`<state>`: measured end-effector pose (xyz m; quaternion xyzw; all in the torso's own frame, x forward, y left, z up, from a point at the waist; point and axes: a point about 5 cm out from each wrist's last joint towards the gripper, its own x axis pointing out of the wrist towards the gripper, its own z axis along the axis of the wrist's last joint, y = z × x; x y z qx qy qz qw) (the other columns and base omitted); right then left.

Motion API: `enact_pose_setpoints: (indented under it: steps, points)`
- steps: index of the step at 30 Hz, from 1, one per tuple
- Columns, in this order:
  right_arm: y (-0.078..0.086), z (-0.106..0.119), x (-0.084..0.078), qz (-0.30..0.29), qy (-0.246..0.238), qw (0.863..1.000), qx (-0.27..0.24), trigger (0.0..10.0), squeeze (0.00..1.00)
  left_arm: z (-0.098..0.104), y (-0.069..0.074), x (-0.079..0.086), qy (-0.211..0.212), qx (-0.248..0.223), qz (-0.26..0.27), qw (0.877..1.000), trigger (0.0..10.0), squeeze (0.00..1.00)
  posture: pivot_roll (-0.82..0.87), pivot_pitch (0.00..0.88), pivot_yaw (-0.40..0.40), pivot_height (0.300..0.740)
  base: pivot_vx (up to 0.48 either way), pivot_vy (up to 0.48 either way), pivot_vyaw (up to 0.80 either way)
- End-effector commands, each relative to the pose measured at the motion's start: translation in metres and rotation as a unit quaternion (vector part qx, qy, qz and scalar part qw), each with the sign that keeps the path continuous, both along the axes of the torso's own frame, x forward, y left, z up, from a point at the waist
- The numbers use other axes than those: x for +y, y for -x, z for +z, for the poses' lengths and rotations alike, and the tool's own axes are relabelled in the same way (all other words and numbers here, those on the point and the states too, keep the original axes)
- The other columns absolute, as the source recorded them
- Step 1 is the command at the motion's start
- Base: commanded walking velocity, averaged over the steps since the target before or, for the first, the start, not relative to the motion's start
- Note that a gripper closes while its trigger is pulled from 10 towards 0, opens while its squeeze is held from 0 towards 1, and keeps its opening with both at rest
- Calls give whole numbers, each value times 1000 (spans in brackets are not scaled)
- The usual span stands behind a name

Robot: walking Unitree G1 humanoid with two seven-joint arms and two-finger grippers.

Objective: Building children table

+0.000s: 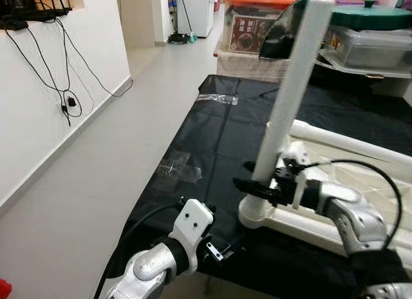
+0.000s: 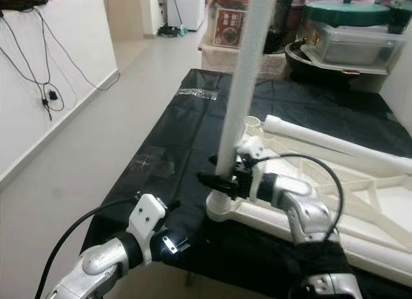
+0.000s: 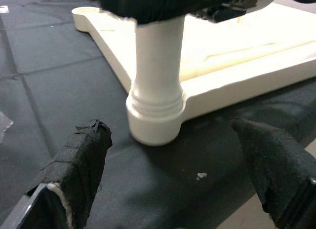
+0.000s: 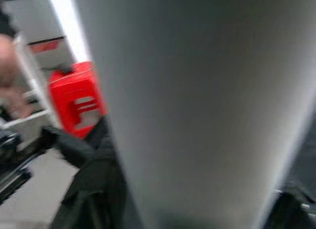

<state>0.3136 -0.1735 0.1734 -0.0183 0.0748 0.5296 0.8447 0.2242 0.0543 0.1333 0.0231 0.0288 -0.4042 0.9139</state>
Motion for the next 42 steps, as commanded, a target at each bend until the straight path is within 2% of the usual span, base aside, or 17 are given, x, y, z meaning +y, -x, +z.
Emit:
enact_pose_setpoints:
  steps: [1, 9, 11, 13, 17, 18, 20, 22, 24, 25, 29, 31, 32, 34, 35, 41, 42]
  points:
    - [1, -10, 13, 50, 15, 998, 23, 0, 0, -5, 0, 1, -14, 3, -2, 1000, 10000, 0, 181, 0, -73, 740, 0, 0, 0]
    - [1, -15, 17, -3, 16, 1000, -2, 0, 0, -5, 0, 2, -16, 2, -2, 1000, 10000, 0, 179, 0, -74, 740, 0, 0, 0]
    - [-4, -16, 14, -91, 10, 995, -26, 0, 0, -5, 1, 2, -16, 3, -2, 1000, 10000, 0, 172, 0, -71, 740, 0, 0, 0]
    - [-11, -19, -3, -309, -11, 950, -38, 0, 0, -5, 1, 2, -16, 3, -3, 1000, 10000, 0, 167, 0, -67, 740, 0, 0, 0]
    - [-12, -21, -10, -372, -14, 927, -36, 0, 0, -5, 1, 2, -15, 3, -3, 1000, 10000, 0, 167, 0, -67, 740, 0, 0, 0]
    - [-8, -25, -21, -482, -2, 876, -35, 0, 0, -5, 1, 2, -15, 4, -3, 1000, 10000, 0, 154, 0, -59, 740, 0, 0, 0]
    - [-8, -25, -21, -482, -2, 876, -35, 0, 0, -5, 1, 2, -15, 4, -3, 1000, 10000, 0, 154, 0, -59, 740, 0, 0, 0]
    - [17, -30, -26, -654, 3, 756, -26, 0, 0, -5, 1, 2, -15, 4, -4, 1000, 10000, 0, 147, 0, -60, 740, 0, 0, 0]
    - [17, -30, -26, -654, 3, 756, -26, 0, 0, -5, 1, 2, -15, 4, -4, 1000, 10000, 0, 147, 0, -60, 740, 0, 0, 0]
    - [29, -31, -20, -708, -5, 706, -14, 0, 0, -5, 1, 2, -16, 4, -4, 1000, 10000, 0, 152, 0, -62, 740, 0, 0, 0]
    - [36, -32, -5, -746, -29, 665, 4, 0, 0, -5, 1, 2, -16, 4, -4, 1000, 10000, 0, 156, 0, -64, 740, 0, 0, 0]
    - [34, -32, 1, -746, -38, 665, 6, 0, 0, -5, 1, 2, -16, 4, -4, 1000, 10000, 0, 156, 0, -64, 740, 0, 0, 0]
    - [30, -31, 9, -742, -54, 668, 6, 4039, 0, -5, 1, 2, -15, 5, -4, 1000, 10000, 0, 155, 0, -67, 740, 0, 0, 0]
    - [30, -31, 9, -742, -54, 668, 6, 4039, 0, -5, 1, 2, -15, 5, -4, 1000, 10000, 0, 155, 0, -67, 740, 0, 0, 0]
    - [27, -30, 13, -728, -63, 683, 0, 10000, 1000, -5, 1, 2, -15, 5, -3, 1000, 10000, 0, 155, 0, -67, 740, 0, 0, 0]
    - [25, -26, 16, -701, -78, 708, -25, 10000, 1000, -5, 1, 3, -15, 5, -3, 1000, 10000, 0, 153, 0, -65, 740, 0, 0, 0]
    - [19, -22, 10, -643, -111, 756, -45, 10000, 0, -5, 1, 3, -15, 5, -3, 1000, 10000, 0, 153, 0, -65, 740, 0, 0, 0]
